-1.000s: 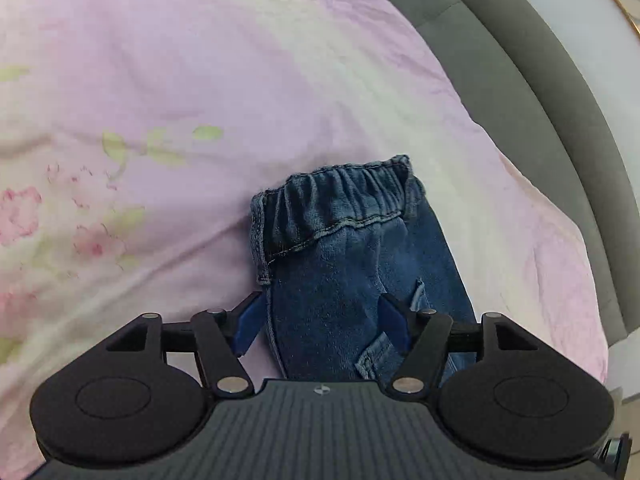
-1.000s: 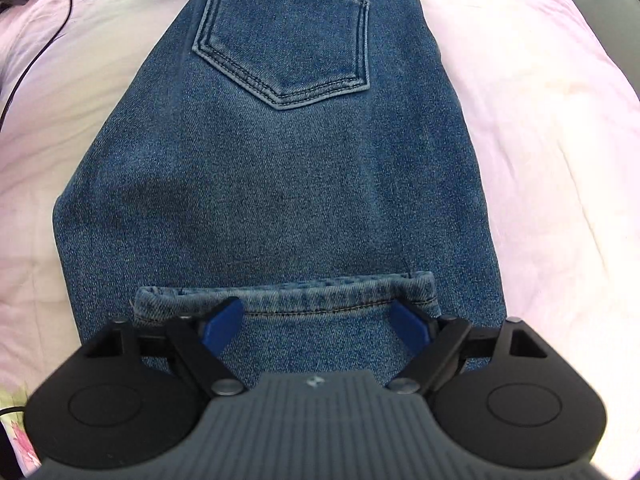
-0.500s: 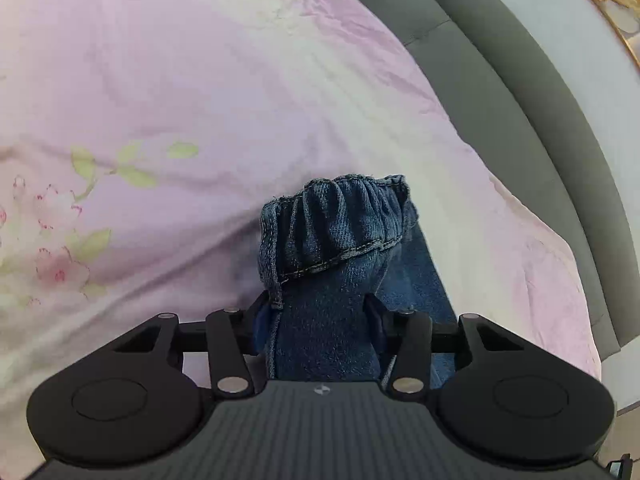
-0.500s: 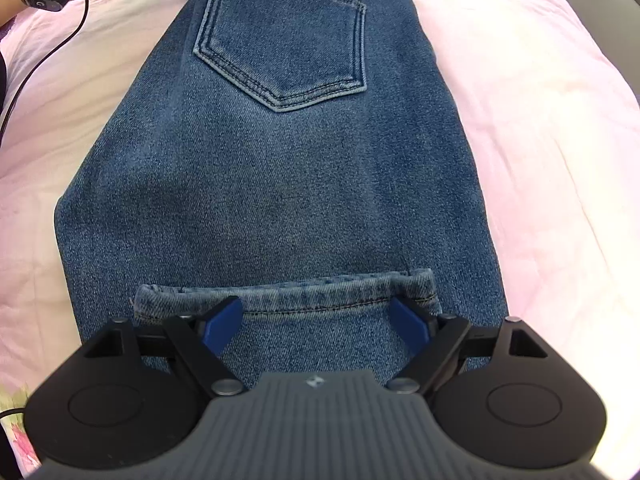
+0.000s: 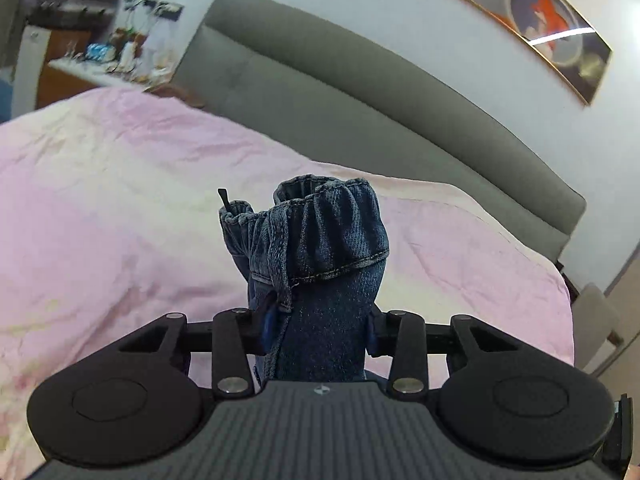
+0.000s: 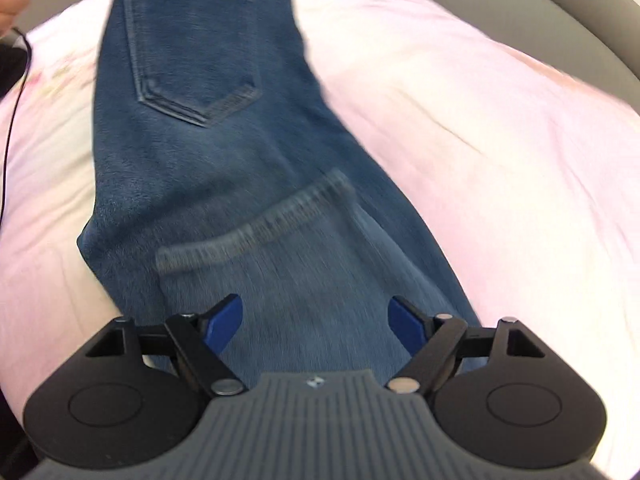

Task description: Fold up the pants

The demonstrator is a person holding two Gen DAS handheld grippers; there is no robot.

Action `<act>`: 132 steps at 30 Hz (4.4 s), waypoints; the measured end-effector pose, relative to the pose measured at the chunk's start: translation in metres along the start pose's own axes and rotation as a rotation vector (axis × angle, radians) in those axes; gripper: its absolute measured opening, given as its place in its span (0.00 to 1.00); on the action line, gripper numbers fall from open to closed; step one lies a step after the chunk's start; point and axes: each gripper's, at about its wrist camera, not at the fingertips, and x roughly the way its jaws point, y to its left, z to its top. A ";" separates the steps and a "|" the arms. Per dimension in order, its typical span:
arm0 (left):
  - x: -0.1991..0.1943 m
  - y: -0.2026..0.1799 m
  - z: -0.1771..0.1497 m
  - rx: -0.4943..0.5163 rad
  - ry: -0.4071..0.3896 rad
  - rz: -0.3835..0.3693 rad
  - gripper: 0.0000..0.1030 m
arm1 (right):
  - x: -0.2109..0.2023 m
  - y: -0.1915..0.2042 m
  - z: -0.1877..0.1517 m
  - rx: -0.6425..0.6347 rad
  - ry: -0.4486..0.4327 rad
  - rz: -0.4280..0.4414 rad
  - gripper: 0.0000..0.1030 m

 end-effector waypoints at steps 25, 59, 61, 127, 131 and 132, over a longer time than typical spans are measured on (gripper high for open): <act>0.088 -0.328 -0.266 1.057 0.348 -0.224 0.41 | -0.077 -0.045 -0.202 0.501 -0.057 -0.072 0.74; 0.084 -0.096 -0.229 0.682 0.499 0.019 0.59 | -0.072 -0.083 -0.144 0.805 -0.106 -0.019 0.67; 0.087 -0.092 -0.226 0.645 0.519 -0.012 0.39 | -0.066 -0.090 -0.144 0.867 -0.092 0.013 0.55; 0.171 -0.124 -0.139 0.387 0.538 -0.005 0.23 | -0.069 -0.162 -0.177 1.077 -0.307 0.091 0.07; 0.178 -0.120 -0.145 0.417 0.568 -0.013 0.21 | -0.046 -0.166 -0.199 1.119 -0.265 0.058 0.05; 0.178 -0.119 -0.146 0.422 0.570 -0.008 0.21 | -0.044 -0.165 -0.197 1.102 -0.256 0.038 0.05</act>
